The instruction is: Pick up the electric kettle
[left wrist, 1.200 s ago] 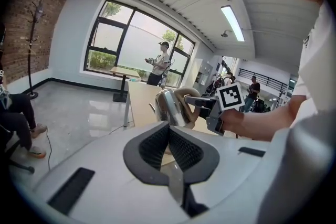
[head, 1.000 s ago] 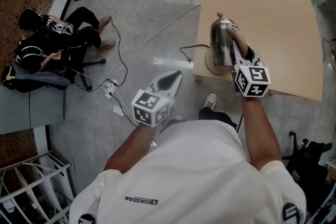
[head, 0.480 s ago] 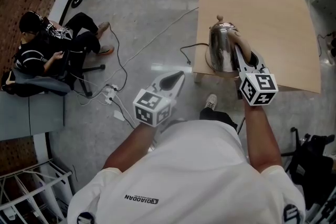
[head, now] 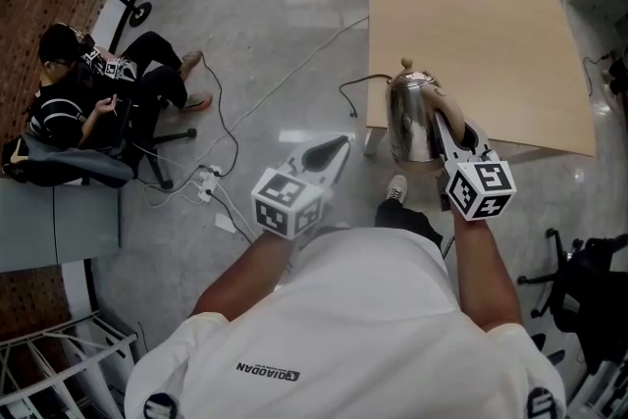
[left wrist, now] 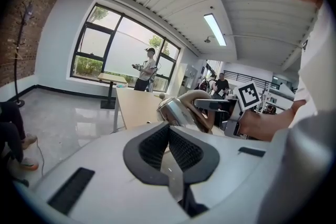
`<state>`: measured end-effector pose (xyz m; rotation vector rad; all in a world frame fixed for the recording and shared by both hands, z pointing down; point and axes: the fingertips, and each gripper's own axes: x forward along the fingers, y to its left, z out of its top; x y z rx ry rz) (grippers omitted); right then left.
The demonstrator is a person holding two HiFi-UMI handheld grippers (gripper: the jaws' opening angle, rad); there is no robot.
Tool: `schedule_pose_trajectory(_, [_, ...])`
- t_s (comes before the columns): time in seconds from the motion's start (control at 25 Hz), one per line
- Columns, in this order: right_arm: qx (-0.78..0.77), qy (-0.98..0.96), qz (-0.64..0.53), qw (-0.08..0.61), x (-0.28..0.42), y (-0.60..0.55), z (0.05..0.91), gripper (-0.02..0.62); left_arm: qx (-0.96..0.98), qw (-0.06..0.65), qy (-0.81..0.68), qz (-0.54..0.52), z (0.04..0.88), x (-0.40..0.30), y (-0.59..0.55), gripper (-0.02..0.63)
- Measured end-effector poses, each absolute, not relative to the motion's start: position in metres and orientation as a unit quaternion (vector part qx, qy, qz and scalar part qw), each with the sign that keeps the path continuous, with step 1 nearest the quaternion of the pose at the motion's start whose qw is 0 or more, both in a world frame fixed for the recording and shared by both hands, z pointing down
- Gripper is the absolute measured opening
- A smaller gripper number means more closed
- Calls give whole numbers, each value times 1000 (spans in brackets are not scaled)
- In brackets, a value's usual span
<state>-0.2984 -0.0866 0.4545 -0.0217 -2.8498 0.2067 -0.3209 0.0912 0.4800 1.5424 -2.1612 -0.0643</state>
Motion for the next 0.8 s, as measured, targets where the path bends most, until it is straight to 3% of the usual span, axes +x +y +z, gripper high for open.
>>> schedule_pose_trajectory(0.8, [-3, -985, 78, 157, -198, -36, 454, 72, 603, 231, -763, -21, 467, -242, 103, -5])
